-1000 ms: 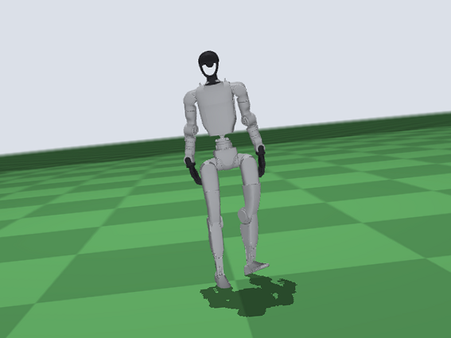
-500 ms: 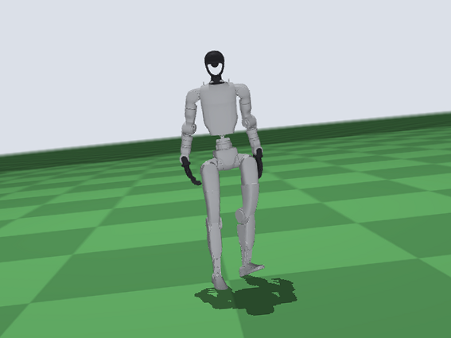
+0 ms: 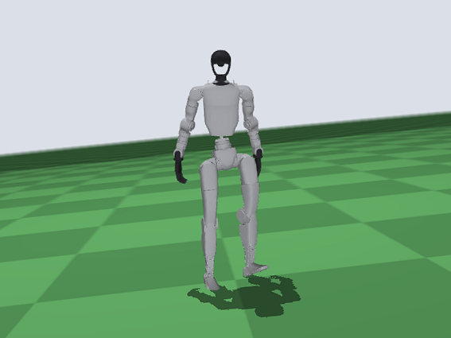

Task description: In place motions

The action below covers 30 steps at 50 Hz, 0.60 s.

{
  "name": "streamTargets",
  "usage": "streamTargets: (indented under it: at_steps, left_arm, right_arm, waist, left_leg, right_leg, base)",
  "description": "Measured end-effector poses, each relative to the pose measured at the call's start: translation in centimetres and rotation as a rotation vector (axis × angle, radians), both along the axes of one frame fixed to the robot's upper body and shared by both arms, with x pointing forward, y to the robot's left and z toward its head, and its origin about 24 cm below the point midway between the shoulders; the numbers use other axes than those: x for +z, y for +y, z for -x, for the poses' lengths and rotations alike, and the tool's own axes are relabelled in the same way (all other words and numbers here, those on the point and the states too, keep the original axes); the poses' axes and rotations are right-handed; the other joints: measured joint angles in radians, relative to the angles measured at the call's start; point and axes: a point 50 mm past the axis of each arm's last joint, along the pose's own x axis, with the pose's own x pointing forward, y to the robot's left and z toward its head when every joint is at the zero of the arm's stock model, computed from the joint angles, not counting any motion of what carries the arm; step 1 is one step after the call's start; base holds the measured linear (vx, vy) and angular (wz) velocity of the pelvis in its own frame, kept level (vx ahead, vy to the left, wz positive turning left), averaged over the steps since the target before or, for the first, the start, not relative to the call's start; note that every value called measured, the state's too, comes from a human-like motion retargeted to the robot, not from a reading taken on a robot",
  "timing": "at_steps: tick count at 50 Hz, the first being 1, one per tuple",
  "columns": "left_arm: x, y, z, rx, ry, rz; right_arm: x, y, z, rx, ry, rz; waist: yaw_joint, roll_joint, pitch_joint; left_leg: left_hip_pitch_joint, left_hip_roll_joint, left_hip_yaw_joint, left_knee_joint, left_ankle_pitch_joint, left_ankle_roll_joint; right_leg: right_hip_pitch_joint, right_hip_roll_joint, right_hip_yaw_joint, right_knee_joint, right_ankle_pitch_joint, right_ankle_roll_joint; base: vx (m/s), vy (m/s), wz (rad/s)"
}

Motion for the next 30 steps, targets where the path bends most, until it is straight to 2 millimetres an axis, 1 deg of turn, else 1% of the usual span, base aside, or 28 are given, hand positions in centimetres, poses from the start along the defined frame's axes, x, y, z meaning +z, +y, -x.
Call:
streamTargets:
  at_steps: [2, 5, 8, 12, 15, 18, 23, 30]
  left_arm:
    - [0.0, 0.5, -0.3, -0.01, -0.005, -0.016]
    - [-0.3, 0.7, -1.9, -0.046, -0.024, -0.032]
    - [-0.5, 0.8, -3.5, -0.063, -0.08, -0.047]
    - [-0.6, 0.4, -4.9, -0.091, -0.133, -0.038]
    - [-0.7, -0.1, -5.0, -0.099, -0.138, -0.039]
    - [-0.8, -0.5, -4.5, -0.101, -0.125, -0.012]
    - [-0.8, -1.0, -3.8, -0.092, -0.087, 0.011]
    - [-0.8, -0.8, -4.4, -0.095, -0.107, 0.008]
  right_arm:
    - [0.1, -0.2, 1.0, -0.046, 0.021, 0.006]
    - [0.3, -0.5, 1.6, -0.116, 0.029, 0.015]
    - [0.5, -1.3, 1.6, -0.124, 0.016, 0.048]
    - [0.9, -2.5, 1.4, -0.106, 0.024, 0.095]
    - [1.0, -2.8, 1.4, -0.127, 0.025, 0.105]
    - [1.0, -2.8, 1.5, -0.139, 0.022, 0.106]
    - [0.9, -2.7, 0.9, -0.121, 0.007, 0.1]
    - [0.6, -2.1, 0.6, -0.114, 0.006, 0.076]
  waist:
    - [0.012, -0.009, 0.008]
    - [0.036, -0.003, 0.041]
    - [0.042, 0.003, 0.069]
    - [0.001, 0.018, 0.079]
    - [0.002, 0.024, 0.082]
    - [0.006, 0.031, 0.071]
    - [-0.023, 0.035, 0.049]
    - [-0.057, 0.04, 0.018]
  left_leg:
    - [-0.004, -0.003, -0.016, 0.007, 0.006, -0.005]
    - [-0.022, 0.004, -0.045, 0.016, 0.021, -0.013]
    - [-0.039, 0.013, -0.052, 0.014, 0.037, -0.026]
    - [-0.057, 0.028, -0.058, 0.011, 0.052, -0.042]
    - [-0.054, 0.036, -0.041, 0.012, 0.053, -0.049]
    - [-0.044, 0.041, -0.018, 0.012, 0.048, -0.053]
    - [-0.02, 0.048, 0.024, 0.012, 0.034, -0.061]
    - [0.01, 0.057, 0.06, 0.012, 0.011, -0.071]
  right_leg:
    - [0.01, -0.018, -0.045, -0.02, 0.007, 0.0]
    - [0.017, -0.021, -0.076, -0.037, 0.023, 0.0]
    - [0.013, -0.016, -0.087, -0.054, 0.036, 0.003]
    - [0.008, -0.01, -0.109, -0.082, 0.061, 0.007]
    - [0.001, -0.003, -0.098, -0.085, 0.069, 0.003]
    - [-0.003, 0.004, -0.085, -0.084, 0.071, -0.004]
    - [-0.007, 0.013, -0.054, -0.078, 0.069, -0.011]
    - [-0.007, 0.026, -0.025, -0.071, 0.064, -0.016]
  base:
    - [-0.01, -0.2, 0.5]
    - [-0.18, -0.2, 0.55]
    - [-0.24, -0.17, 0.26]
    - [-0.18, -0.02, 0.15]
    - [-0.1, -0.04, -0.21]
    - [0.01, -0.03, -0.32]
    - [-0.01, 0.0, -0.36]
    - [0.02, 0.01, -0.29]
